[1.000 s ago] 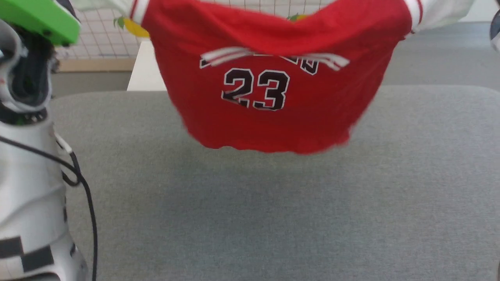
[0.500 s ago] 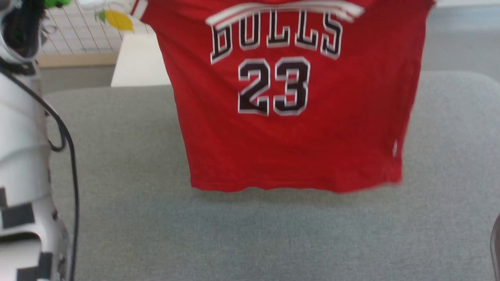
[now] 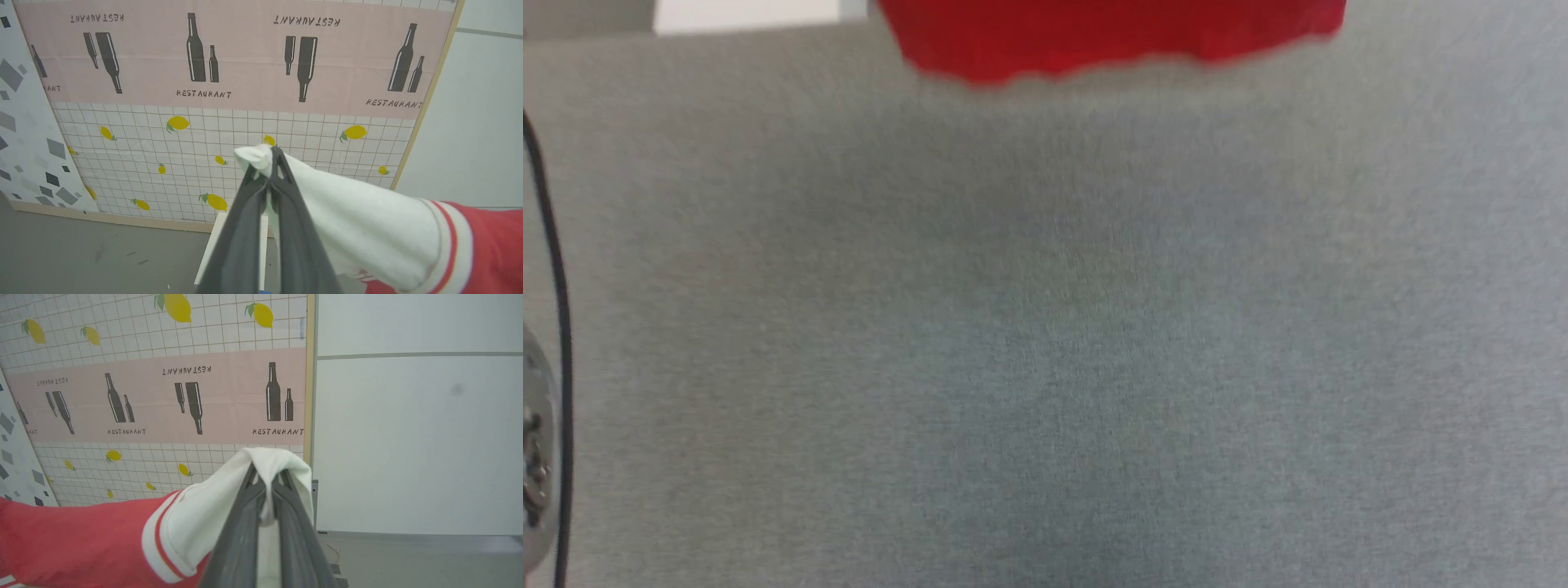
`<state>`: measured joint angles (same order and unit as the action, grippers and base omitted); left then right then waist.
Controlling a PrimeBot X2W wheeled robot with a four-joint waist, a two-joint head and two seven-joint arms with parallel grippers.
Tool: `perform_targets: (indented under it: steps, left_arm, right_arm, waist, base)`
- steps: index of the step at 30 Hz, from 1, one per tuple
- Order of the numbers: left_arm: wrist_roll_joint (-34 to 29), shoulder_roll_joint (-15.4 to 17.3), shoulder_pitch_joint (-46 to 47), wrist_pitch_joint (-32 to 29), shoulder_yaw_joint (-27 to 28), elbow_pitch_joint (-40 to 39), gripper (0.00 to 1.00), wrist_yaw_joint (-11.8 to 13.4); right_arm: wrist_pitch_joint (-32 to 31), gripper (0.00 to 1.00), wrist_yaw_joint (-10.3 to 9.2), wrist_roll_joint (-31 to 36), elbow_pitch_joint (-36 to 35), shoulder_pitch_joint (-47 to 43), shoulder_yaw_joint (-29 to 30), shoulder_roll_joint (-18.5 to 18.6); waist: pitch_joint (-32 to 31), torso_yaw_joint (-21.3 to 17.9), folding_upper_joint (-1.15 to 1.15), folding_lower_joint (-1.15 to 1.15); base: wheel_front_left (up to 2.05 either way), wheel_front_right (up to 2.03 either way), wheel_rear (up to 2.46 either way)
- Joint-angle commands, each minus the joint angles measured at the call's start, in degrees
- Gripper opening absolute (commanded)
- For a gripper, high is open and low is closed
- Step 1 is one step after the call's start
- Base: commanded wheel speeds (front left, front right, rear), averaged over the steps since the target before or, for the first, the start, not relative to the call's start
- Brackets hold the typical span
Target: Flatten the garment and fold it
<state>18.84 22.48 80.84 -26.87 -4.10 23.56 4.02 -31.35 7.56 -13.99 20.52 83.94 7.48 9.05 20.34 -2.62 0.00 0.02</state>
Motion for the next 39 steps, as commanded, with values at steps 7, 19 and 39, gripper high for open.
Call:
perform_targets:
  steps: [7, 19, 39]
  left_arm:
    - [-1.8, 0.6, 4.4, 5.5, -0.3, 2.1, 0.0, 0.9]
    - [1.7, -1.6, -2.9, 12.8, 0.9, 6.4, 0.0, -0.4]
    - [11.4, -10.5, -56.1, 20.8, 5.7, -2.7, 0.0, 1.1]
  right_arm:
    - [6.7, 0.0, -0.08, 2.6, 7.6, 6.3, 2.2, -2.8]
    - [10.7, 0.0, -0.08, -3.5, 11.1, -3.6, -3.2, -1.4]
    - [13.6, 0.0, -0.08, -20.4, -6.2, -61.4, -2.4, 1.5]
  waist:
    - [11.3, -0.8, 0.0, -0.02]
    - [8.4, 2.0, 0.0, -0.02]
    - [-16.7, 6.0, 0.0, -0.02]
  base:
    - [0.0, 0.0, 0.0]
    - [0.0, 0.0, 0.0]
    - [0.0, 0.0, 0.0]
